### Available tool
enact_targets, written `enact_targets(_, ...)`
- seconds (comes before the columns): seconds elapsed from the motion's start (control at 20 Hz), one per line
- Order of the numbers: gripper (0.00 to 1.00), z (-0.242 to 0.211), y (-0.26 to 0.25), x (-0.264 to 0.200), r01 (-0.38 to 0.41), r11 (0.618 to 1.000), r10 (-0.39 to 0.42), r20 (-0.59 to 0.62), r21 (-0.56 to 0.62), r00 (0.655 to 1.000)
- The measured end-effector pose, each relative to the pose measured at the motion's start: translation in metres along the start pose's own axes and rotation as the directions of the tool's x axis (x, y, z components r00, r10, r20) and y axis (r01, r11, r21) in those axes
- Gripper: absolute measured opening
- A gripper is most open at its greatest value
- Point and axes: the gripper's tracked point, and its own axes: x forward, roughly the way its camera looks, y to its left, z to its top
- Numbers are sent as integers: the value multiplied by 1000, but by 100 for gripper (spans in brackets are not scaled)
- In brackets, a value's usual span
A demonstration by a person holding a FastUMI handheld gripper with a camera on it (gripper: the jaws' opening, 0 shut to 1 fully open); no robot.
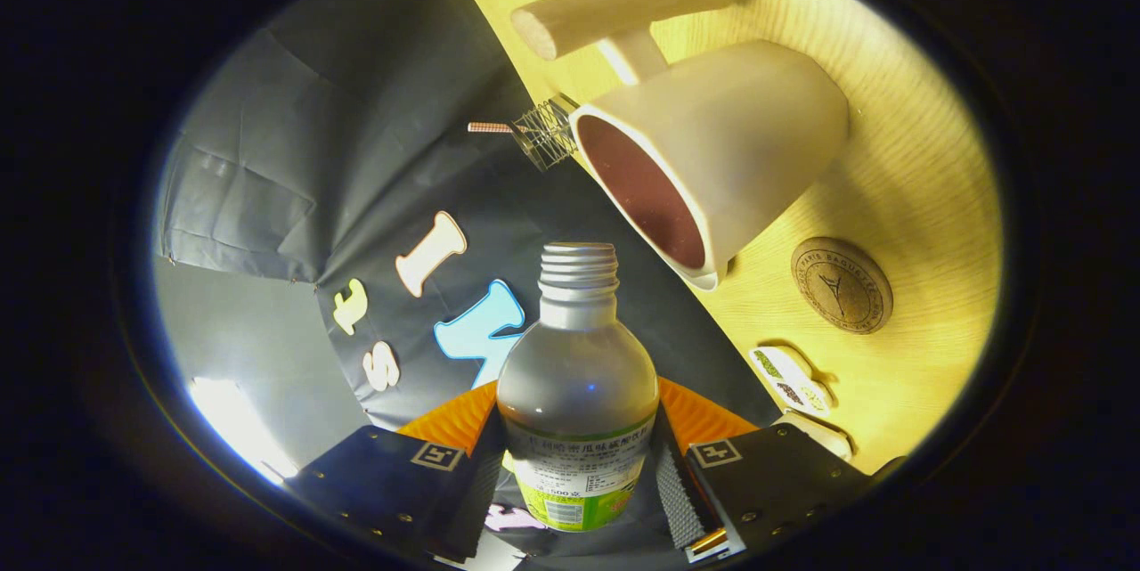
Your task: Take the bottle from table, then pour the juice into the cup, finally place the bottle on the coaster
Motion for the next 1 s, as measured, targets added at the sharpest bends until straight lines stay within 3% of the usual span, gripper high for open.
enact_targets(1.0, 77, 0, 13, -12, -23, 1000, 23, -6, -18, 1000)
